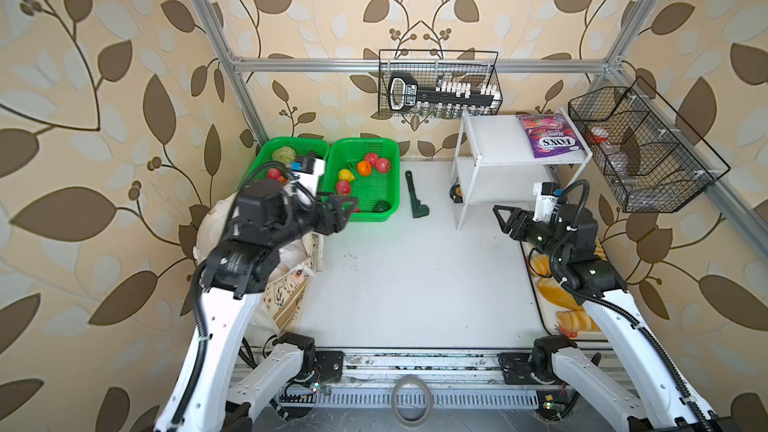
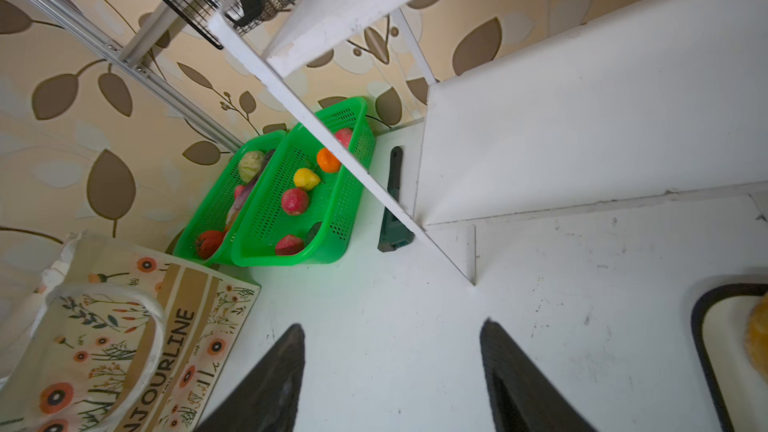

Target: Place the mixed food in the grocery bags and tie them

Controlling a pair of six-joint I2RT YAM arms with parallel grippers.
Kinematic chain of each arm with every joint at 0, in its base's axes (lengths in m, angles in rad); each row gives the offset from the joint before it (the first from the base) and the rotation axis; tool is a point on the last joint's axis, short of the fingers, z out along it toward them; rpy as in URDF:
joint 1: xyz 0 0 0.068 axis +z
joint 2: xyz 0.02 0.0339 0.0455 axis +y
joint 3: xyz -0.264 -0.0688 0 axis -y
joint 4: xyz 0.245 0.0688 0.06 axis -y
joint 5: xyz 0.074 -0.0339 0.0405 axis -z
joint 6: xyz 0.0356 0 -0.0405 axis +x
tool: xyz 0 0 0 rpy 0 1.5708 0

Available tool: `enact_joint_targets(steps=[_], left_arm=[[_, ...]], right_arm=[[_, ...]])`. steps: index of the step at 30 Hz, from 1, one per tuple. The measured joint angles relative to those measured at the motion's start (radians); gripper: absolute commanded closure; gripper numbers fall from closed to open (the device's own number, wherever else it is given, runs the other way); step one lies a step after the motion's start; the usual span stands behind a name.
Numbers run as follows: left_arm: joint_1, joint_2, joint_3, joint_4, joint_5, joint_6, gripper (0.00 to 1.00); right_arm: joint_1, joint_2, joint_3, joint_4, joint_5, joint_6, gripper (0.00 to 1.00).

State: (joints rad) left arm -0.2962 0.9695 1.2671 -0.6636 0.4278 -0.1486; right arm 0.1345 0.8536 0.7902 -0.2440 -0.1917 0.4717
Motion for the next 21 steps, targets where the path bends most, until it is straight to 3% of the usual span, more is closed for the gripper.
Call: enact_joint_targets(steps=[4,7,11,16,21], left_arm=[[-0.132,0.127,-0.205,0.133,-0.074,-0.029,0.25],[-0.139,0.187,-0.347,0.171,-0.198,-0.043,0.24],[-0.121,0.233,-0.425,0.196,-0.345,-0.034,0.23],[0.004,0.272,-0.479,0.312,-0.447,-0.026,0.22],[0.134,0.271,-0.557,0.417,-0.500,-0.010,0.20]], right_arm=[[0.006,0.010,-0.091,0.056,0.090,-0.075,0.16],[0.023,-0.002,-0.198,0.133,0.169,-0.141,0.16],[0.038,-0.048,-0.347,0.249,0.267,-0.219,0.15],[0.039,-0.056,-0.483,0.457,0.383,-0.313,0.14],[0.017,0.075,-0.542,0.663,0.455,-0.383,0.15]])
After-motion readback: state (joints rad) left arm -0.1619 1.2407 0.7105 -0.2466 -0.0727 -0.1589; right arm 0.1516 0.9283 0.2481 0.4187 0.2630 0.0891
